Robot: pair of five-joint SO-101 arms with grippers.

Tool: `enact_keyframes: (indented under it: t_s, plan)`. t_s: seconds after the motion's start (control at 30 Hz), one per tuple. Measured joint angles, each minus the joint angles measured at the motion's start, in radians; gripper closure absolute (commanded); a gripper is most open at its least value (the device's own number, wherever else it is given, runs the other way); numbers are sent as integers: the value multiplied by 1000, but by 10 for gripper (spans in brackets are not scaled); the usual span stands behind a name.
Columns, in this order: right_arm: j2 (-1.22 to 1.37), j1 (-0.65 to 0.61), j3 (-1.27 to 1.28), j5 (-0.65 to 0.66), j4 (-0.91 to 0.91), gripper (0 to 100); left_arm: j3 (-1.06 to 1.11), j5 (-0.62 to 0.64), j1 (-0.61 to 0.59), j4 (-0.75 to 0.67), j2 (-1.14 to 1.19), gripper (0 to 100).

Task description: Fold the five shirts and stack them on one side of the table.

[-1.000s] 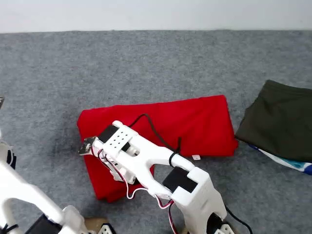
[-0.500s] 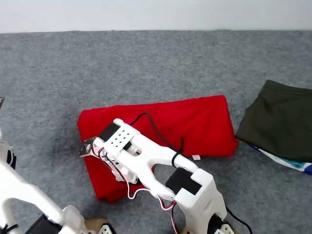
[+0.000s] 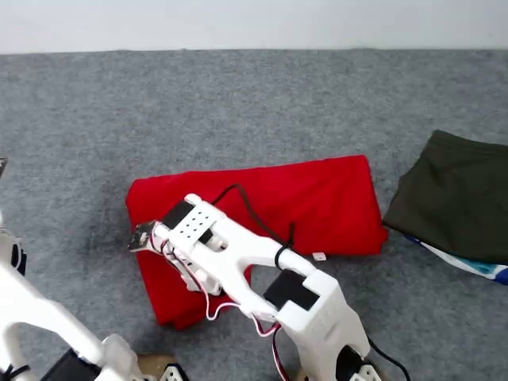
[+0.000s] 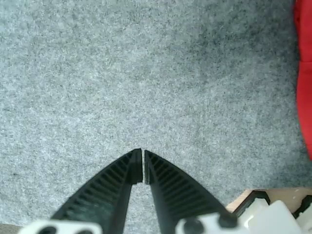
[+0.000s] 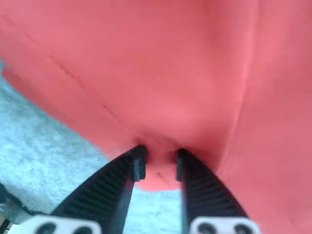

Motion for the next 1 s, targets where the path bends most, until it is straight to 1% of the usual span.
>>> enact_keyframes:
  t_s: [0.13, 0.27, 0.4, 0.57, 0.8, 0.9, 1.0]
  plan:
    - [3, 18, -2, 15, -2, 946, 0, 0, 0, 0, 0, 985]
    - [5, 46, -2, 32, -2, 982, 0, 0, 0, 0, 0, 985]
    - [5, 74, 2, 57, 8, 985, 0, 0, 0, 0, 0, 985]
    - [-17, 107, 15, 95, 77, 987, 0, 0, 0, 0, 0, 985]
    - [-146, 140, 15, 150, 181, 987, 3, 0, 0, 0, 0, 985]
    - [-167, 140, 15, 153, 203, 980, 9, 0, 0, -5, 0, 985]
    - [-167, 140, 15, 153, 213, 927, 54, 0, 0, -28, 0, 985]
